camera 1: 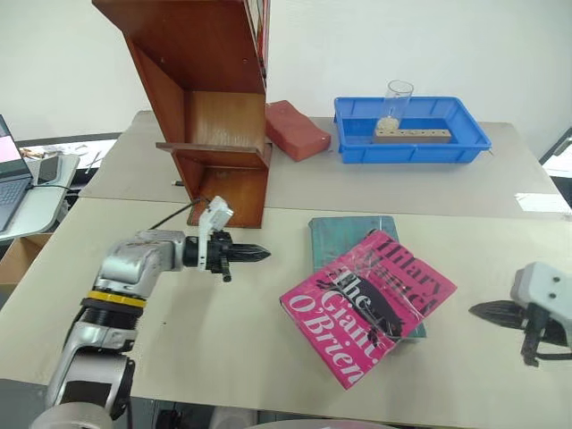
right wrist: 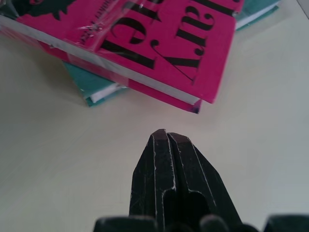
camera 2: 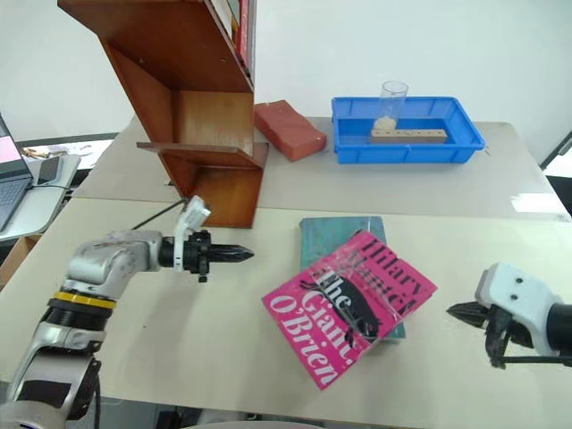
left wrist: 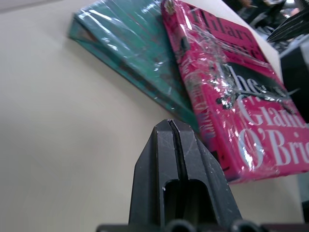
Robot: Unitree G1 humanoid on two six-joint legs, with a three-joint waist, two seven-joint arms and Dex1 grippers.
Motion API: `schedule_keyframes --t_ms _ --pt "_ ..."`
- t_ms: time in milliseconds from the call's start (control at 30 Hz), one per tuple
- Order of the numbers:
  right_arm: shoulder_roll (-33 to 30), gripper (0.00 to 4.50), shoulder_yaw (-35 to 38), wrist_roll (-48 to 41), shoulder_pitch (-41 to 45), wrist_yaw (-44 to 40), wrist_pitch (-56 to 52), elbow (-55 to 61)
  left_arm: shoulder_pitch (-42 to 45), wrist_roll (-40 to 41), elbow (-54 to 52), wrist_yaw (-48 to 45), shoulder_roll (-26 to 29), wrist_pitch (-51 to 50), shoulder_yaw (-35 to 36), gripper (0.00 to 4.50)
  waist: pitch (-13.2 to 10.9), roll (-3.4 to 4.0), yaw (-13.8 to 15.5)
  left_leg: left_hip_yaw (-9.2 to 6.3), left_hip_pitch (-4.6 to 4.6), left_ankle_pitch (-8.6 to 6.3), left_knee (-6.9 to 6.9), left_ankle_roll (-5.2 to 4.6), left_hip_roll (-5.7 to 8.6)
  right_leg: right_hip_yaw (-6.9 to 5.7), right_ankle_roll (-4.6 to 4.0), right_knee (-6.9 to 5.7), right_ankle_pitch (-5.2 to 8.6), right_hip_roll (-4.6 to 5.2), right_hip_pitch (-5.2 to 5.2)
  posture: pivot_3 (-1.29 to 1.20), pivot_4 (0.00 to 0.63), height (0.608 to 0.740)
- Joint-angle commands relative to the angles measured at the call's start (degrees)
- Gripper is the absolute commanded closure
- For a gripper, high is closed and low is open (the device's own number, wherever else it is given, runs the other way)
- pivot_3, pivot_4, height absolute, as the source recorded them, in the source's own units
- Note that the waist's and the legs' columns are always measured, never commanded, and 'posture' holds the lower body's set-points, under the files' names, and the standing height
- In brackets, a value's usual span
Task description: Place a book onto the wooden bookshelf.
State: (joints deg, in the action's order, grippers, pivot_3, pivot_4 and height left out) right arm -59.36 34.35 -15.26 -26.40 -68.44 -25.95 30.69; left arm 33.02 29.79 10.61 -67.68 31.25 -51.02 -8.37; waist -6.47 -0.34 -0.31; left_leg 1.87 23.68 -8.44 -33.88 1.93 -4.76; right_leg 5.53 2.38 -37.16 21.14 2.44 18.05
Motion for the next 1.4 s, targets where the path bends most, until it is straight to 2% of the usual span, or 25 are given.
schedule_keyframes --t_ms 33,200,533,633,900,1000,1200,1267,1400 --pt "0.5 4.48 -2.5 0.3 1.4 2.3 -0.5 2.5 1.5 1.5 1.6 -0.9 -1.3 -2.5 -0.3 4.50 0.0 -0.01 -0.4 -0.03 0.01 0.00 0.00 0.00 0.00 -0.01 0.00 0.00 0.00 -0.01 0.00 0.00 0.150 0.673" --pt "1.2 4.48 -11.3 1.2 7.4 4.8 1.7 -1.1 0.7 4.2 2.9 1.4 -6.1 -9.1 0.2 4.50 0.0 -0.02 -0.4 -0.11 0.02 0.00 -0.03 0.00 0.04 -0.04 -0.01 0.01 0.00 -0.02 -0.10 0.00 0.150 0.673" --pt "2.0 4.48 -27.8 4.9 26.6 4.5 8.7 -14.2 -1.7 12.2 2.0 8.6 -13.1 -20.6 8.3 4.50 0.0 0.00 -0.4 -0.16 0.06 0.01 -0.03 -0.01 0.07 -0.05 -0.14 0.01 -0.11 -0.02 -0.17 0.00 0.150 0.673" --pt "2.2 4.50 -30.5 5.6 29.6 4.1 10.5 -17.0 -3.2 13.9 0.4 10.6 -13.8 -23.1 9.6 3.69 0.0 0.01 -0.3 -0.17 0.04 0.01 -0.05 -0.01 0.07 -0.06 -0.13 0.01 -0.11 -0.02 -0.23 0.00 0.150 0.673" --pt "4.1 4.50 -35.2 6.4 34.5 3.9 12.9 -20.5 -7.2 18.2 -3.7 16.2 -16.5 -28.2 13.4 0.15 0.0 -0.01 -0.2 -0.19 -0.44 0.00 -0.04 0.02 0.09 -0.09 -0.10 0.14 -0.10 0.01 -0.77 0.00 0.150 0.673" --pt "4.9 4.50 -36.6 7.0 35.9 3.7 13.1 -20.7 -8.7 19.2 -5.1 18.5 -16.9 -28.1 15.4 0.03 0.0 0.00 -0.5 -0.21 -0.46 0.00 -0.02 0.02 0.09 -0.09 -0.11 0.13 -0.10 0.01 -0.79 0.00 0.150 0.673" --pt "4.2 4.50 -37.1 7.9 36.4 3.0 13.9 -21.3 -6.7 27.8 -8.2 24.1 -16.0 -32.3 28.2 0.03 0.0 -0.03 -0.4 -0.25 -0.45 0.00 0.00 0.02 0.09 -0.10 -0.11 0.13 -0.10 0.01 -0.79 0.00 0.150 0.673" --pt "4.2 4.50 -37.2 7.8 36.7 3.0 13.9 -21.4 -7.4 28.4 -9.8 25.0 -14.1 -33.2 29.0 0.03 0.0 -0.03 -0.4 -0.25 -0.43 0.00 0.00 0.02 0.09 -0.11 -0.11 0.13 -0.10 0.01 -0.78 0.00 0.150 0.673" --pt "4.3 4.50 -37.6 8.0 37.3 2.7 14.1 -21.8 -10.8 22.4 -11.4 25.6 -9.3 -28.4 22.3 0.03 0.0 -0.02 -0.4 -0.25 -0.47 -0.01 0.00 0.03 0.10 -0.11 -0.11 0.16 -0.10 0.03 -0.80 0.00 0.150 0.673"
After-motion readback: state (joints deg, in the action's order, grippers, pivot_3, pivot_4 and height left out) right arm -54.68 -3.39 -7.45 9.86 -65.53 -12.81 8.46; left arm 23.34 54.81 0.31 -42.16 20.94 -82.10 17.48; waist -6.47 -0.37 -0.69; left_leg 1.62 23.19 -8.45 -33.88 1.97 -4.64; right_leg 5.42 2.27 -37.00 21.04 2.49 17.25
